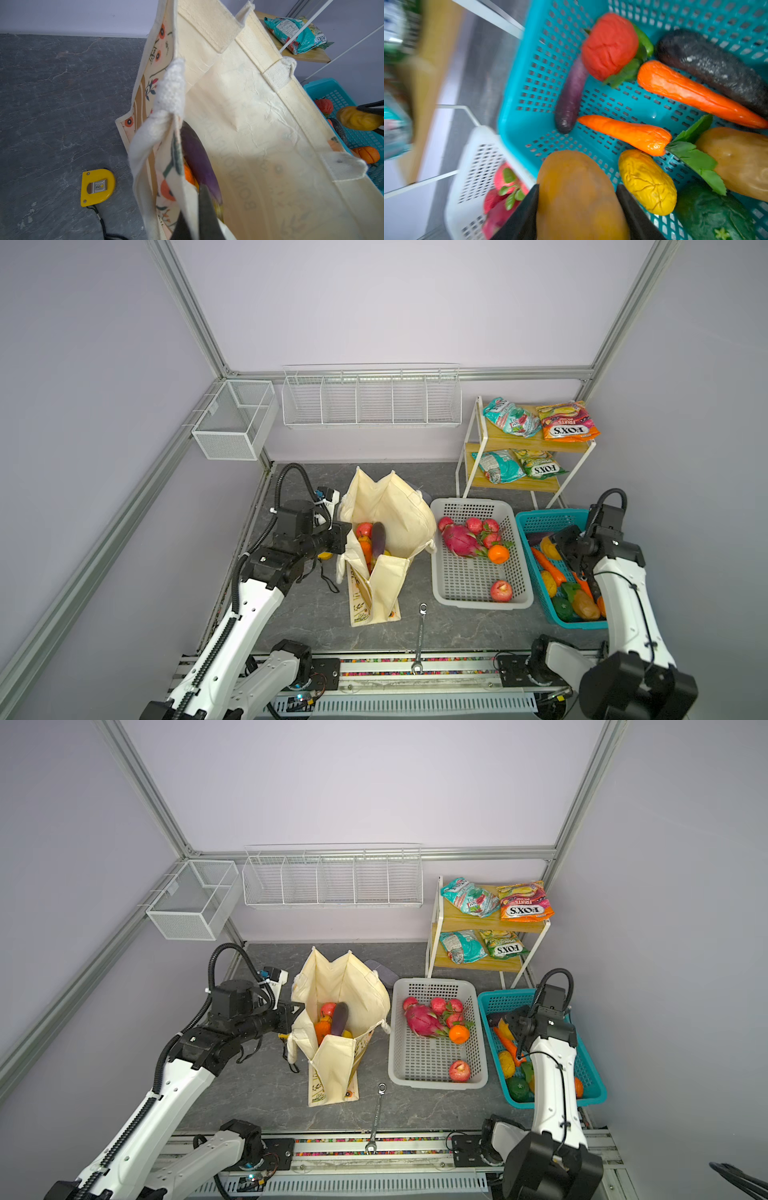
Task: Place the food into the grocery bag and tie it
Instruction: 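Close the right gripper on the yellow mango and lift it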
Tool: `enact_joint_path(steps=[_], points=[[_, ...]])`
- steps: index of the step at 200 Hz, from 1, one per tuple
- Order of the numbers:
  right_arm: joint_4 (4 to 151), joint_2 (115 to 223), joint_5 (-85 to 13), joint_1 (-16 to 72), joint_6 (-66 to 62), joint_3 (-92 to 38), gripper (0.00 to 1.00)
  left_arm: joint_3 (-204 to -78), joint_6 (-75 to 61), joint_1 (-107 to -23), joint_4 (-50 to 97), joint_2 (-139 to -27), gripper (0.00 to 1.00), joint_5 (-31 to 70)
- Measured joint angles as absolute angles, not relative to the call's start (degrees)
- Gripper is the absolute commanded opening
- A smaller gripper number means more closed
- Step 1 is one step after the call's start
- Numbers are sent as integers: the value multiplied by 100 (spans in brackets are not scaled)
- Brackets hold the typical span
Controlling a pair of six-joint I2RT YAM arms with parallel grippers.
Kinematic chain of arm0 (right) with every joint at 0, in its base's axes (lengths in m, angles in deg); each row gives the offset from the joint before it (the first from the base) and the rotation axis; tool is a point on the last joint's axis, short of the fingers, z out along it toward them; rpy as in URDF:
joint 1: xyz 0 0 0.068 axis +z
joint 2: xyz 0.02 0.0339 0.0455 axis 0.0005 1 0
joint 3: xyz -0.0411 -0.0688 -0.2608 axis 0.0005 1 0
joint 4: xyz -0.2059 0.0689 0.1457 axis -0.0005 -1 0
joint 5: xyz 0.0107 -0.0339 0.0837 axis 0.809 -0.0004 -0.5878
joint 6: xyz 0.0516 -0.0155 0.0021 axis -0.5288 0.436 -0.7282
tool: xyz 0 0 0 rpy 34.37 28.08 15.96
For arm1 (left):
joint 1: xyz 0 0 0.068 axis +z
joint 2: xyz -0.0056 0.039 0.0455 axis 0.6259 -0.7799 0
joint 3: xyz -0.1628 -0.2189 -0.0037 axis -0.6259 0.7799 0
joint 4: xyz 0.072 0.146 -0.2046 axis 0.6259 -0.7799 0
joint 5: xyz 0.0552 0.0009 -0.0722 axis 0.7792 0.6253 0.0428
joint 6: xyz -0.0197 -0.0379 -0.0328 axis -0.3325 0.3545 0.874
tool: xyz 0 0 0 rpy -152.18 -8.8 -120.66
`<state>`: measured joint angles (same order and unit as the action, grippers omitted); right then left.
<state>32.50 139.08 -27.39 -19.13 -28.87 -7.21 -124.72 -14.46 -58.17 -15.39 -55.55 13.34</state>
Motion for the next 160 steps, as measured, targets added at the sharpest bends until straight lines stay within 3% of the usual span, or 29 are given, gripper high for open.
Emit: enact_joint_path(steps=[62, 106, 160], points=[[2927, 12645, -3771, -1478, -2935, -1914, 47, -12472, -1448, -5817, -1530, -5555, 0, 1264], [2785, 12673, -3753, 22, -3180, -1949, 46, -12472, -1446, -5817, -1526, -5557, 0, 1260], [2988, 13239, -2682, 2421, -3475, -1984, 47, -12468, -1448, -5817, -1515, -5557, 0, 1240]])
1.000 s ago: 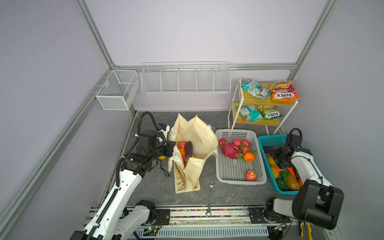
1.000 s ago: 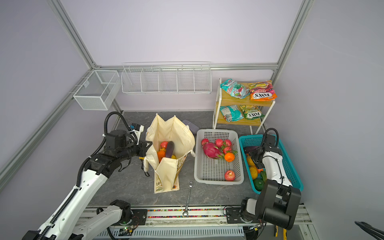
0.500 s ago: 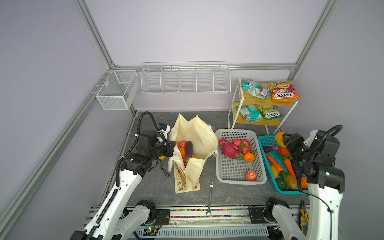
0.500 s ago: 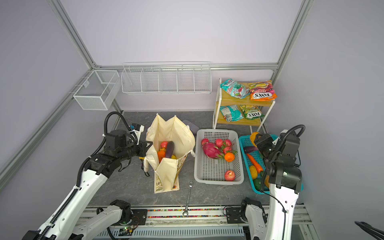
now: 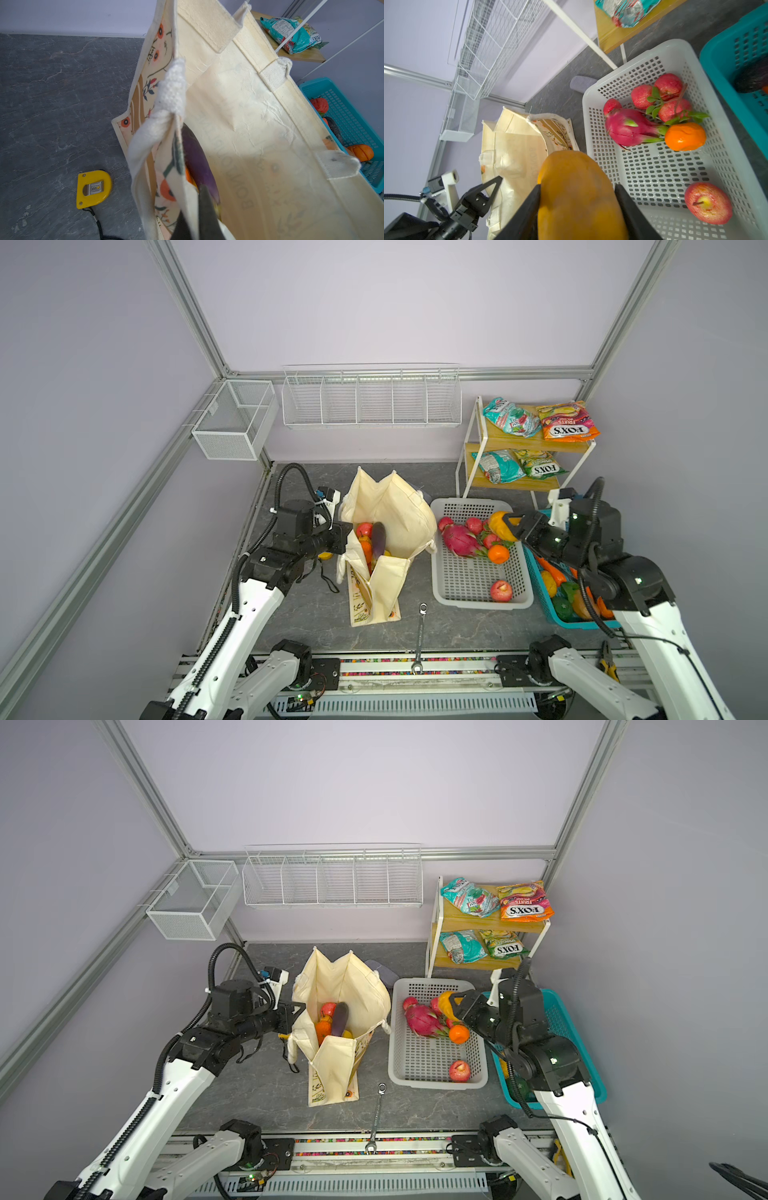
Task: Place the food into the grocery bag and tie it
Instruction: 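Close the right gripper on the yellow mango and lift it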
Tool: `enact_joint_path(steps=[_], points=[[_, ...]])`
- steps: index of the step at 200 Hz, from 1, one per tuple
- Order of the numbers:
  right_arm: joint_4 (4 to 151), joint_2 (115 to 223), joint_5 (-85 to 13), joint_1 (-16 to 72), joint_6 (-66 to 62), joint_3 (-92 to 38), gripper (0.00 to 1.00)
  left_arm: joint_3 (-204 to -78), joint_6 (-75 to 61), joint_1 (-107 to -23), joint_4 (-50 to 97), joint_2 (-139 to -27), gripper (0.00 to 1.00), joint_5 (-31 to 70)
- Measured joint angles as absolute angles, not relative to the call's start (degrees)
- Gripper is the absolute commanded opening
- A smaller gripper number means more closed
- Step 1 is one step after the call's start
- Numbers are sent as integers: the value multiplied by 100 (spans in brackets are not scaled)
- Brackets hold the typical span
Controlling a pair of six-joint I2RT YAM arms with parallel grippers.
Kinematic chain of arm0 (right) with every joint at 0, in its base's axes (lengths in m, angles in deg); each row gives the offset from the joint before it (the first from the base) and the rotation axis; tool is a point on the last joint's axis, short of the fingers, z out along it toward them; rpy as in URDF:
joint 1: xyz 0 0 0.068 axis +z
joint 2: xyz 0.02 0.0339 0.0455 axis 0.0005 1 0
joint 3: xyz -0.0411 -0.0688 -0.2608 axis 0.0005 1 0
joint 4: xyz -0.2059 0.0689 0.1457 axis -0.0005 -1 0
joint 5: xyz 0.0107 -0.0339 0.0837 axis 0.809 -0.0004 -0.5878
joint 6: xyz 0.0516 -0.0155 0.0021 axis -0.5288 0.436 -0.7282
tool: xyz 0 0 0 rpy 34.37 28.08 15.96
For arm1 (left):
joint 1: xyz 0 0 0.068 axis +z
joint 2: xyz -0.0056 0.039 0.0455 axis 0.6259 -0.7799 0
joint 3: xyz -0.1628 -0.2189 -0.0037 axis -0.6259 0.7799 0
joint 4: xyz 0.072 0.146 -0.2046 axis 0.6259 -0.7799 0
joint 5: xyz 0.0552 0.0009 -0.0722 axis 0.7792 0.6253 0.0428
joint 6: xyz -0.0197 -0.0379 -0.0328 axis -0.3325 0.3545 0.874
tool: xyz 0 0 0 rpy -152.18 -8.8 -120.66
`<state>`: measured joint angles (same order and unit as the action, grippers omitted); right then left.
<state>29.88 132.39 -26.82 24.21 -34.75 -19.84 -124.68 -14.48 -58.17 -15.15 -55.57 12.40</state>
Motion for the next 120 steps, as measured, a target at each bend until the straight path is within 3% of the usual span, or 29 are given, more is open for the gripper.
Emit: enact_joint_path(steps=[54, 120], points=[[3469, 14953, -1747, 4349, -3289, -3092, 47, -12466, -1446, -5817, -1500, -5555, 0, 1210], [4022, 16566, -1581, 5237, -2788, -4378, 48, -12464, -1446, -5828, -1495, -5555, 0, 1199]])
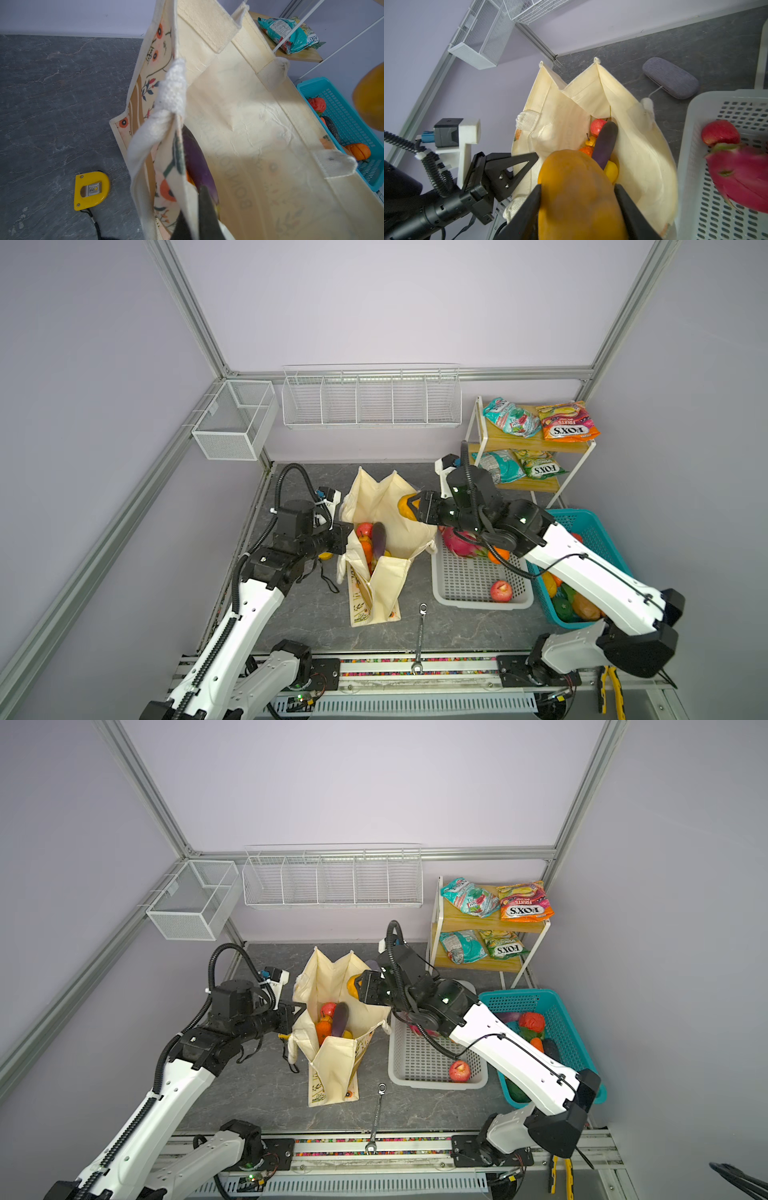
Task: Place the food into the grocery bag and tie it
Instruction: 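Close the right gripper on the yellow mango and lift it, then carry the yellow mango with the right gripper into the tote bag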
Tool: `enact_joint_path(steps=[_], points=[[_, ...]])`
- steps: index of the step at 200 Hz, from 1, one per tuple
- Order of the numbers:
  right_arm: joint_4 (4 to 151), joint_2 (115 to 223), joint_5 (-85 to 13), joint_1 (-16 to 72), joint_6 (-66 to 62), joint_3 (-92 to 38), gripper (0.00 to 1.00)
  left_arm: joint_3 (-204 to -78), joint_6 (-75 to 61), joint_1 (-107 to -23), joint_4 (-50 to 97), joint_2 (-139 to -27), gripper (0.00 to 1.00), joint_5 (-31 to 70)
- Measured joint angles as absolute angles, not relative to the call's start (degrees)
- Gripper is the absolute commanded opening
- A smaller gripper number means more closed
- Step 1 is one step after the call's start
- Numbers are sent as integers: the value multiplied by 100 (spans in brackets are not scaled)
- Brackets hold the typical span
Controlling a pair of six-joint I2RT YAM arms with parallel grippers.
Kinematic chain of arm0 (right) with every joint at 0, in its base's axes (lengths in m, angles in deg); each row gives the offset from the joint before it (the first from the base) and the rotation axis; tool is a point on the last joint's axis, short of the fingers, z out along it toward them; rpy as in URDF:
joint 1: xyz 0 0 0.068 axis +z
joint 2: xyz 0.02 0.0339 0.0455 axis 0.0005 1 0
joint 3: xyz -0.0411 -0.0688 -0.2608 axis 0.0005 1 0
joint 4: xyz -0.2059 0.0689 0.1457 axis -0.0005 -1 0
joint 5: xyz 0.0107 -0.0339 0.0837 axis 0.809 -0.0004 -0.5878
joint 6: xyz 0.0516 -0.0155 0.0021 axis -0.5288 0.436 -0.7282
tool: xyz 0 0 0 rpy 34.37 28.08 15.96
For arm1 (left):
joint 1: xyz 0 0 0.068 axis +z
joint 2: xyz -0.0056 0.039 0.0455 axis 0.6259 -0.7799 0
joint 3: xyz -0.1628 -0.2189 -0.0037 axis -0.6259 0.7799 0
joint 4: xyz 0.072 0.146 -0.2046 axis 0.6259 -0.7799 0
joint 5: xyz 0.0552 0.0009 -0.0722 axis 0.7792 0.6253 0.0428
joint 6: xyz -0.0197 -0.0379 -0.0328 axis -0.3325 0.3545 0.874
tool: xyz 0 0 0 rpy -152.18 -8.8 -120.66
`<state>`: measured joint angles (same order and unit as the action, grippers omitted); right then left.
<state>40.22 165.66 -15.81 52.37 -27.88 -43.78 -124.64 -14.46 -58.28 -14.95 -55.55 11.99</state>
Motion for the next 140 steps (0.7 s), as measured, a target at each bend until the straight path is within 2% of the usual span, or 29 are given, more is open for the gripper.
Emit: enact_joint_path(steps=[53, 140], points=[[4079, 17558, -1688, 5414, -2594, -4706, 49, -12464, -1443, -5832, -1486, -5557, 0, 1157], [3906, 18609, -1887, 5457, -2273, -5243, 51, -12464, -1443, -5832, -1473, -5581, 0, 1155]])
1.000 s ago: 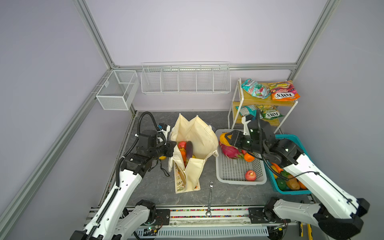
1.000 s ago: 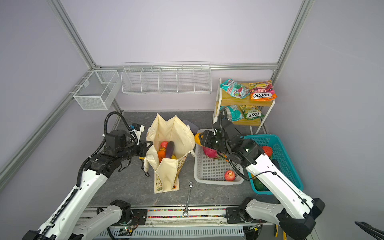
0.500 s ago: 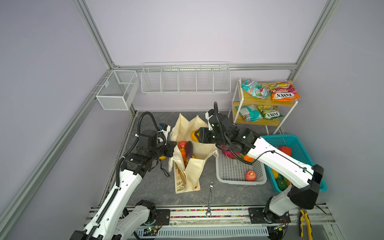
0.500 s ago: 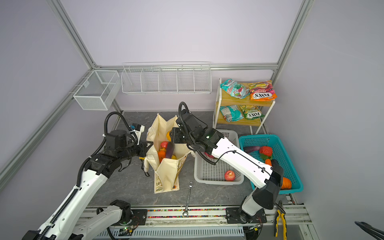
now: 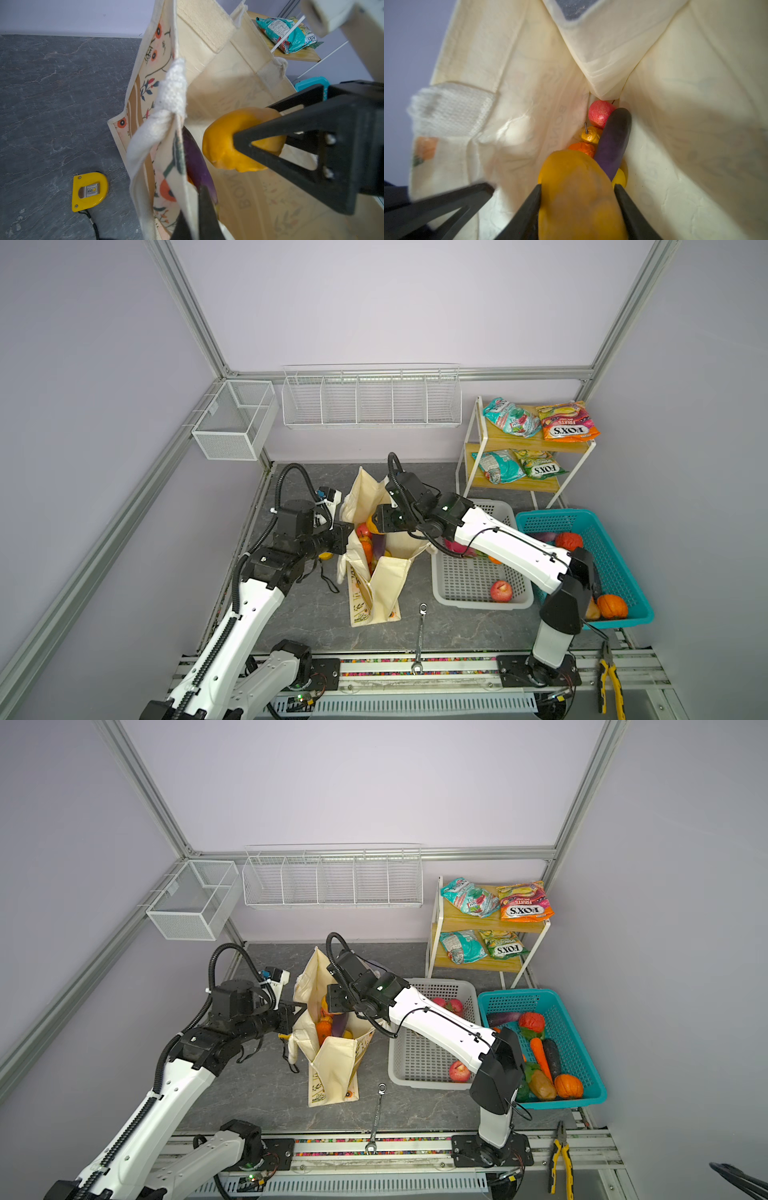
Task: Place the food into the grocery bag and tie it
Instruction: 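Carry the yellow mango with the right gripper into the tote bag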
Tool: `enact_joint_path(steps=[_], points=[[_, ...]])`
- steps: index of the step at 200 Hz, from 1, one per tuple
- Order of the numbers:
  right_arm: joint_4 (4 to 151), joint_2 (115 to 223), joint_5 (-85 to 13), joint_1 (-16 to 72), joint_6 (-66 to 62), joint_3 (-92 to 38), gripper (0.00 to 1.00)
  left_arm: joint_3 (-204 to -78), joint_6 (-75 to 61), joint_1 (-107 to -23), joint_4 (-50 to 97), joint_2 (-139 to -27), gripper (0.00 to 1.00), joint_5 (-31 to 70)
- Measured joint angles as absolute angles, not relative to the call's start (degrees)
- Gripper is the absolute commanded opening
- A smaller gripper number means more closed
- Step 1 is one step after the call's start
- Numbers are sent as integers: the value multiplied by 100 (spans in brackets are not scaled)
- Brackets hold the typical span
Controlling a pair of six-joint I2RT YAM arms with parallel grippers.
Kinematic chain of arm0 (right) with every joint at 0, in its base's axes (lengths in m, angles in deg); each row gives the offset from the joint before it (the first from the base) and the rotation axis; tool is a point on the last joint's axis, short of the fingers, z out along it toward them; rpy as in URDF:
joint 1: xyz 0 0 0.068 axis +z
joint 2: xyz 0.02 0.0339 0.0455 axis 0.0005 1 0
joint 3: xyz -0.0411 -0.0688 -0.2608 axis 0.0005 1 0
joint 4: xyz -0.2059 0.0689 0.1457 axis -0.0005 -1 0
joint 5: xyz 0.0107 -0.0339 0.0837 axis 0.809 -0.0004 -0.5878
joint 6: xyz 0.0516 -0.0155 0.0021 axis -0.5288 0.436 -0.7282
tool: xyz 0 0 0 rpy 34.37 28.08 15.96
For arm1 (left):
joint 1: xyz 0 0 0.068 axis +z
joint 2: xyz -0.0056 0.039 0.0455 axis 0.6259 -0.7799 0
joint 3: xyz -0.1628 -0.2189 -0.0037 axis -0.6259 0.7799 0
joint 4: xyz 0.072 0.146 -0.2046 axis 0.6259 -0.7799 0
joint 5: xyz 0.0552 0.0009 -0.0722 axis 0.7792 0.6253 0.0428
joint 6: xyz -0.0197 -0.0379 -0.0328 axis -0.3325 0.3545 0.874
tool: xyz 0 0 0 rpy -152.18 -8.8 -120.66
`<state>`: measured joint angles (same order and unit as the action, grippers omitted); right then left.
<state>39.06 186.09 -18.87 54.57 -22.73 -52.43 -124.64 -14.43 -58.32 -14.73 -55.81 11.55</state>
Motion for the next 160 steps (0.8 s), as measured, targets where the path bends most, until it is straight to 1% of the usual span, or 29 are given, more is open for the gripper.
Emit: enact_joint_path(steps=[29, 57, 131, 160], points=[[3843, 18821, -1944, 5464, -2172, -5276, 52, -12464, -1443, -5832, -1465, -5587, 0, 1155], [3808, 19077, -1992, 5468, -2085, -5416, 54, -12464, -1446, -5832, -1467, -5587, 0, 1157], [3777, 19543, -2147, 5543, -1982, -5473, 56, -12464, -1446, -5832, -1469, -5587, 0, 1160], [3777, 19702, -2204, 5564, -1975, -5628, 58, -12464, -1446, -5832, -1469, -5587, 0, 1162]])
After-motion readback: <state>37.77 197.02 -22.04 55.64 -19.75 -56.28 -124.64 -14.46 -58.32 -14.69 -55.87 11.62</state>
